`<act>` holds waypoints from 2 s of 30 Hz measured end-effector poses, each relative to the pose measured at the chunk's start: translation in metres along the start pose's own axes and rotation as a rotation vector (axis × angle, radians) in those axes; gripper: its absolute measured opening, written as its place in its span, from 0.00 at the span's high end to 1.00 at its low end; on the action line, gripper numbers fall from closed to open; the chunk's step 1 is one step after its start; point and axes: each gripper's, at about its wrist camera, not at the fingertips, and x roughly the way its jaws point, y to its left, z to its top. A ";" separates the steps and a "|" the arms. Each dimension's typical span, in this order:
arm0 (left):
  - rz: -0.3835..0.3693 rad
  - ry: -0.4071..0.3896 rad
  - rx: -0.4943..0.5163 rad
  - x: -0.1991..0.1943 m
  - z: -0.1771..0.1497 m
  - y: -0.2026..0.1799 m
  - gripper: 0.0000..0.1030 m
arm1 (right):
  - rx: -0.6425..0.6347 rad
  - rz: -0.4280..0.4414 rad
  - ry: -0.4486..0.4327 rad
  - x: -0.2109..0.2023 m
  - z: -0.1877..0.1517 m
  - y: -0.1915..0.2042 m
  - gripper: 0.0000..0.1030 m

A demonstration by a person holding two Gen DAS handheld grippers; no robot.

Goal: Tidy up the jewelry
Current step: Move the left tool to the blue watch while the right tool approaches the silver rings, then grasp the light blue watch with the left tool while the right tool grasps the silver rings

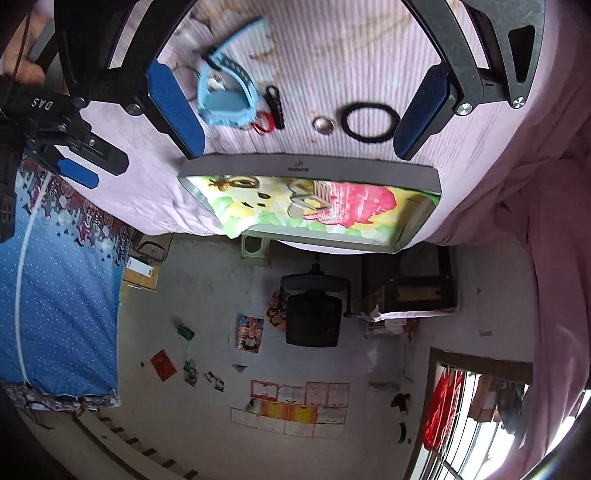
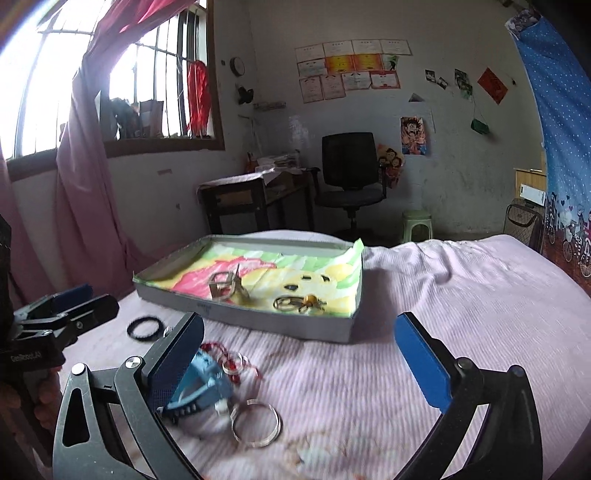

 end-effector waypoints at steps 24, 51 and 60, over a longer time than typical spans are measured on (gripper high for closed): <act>-0.086 0.257 0.082 0.026 -0.040 -0.014 0.00 | -0.057 0.021 0.340 0.024 -0.037 -0.008 0.01; -0.205 0.410 0.179 0.057 -0.051 -0.041 0.73 | -0.180 0.154 0.488 0.057 -0.052 0.023 0.83; -0.210 0.388 0.105 0.055 -0.049 -0.029 0.89 | -0.158 0.150 0.484 0.055 -0.052 0.019 0.96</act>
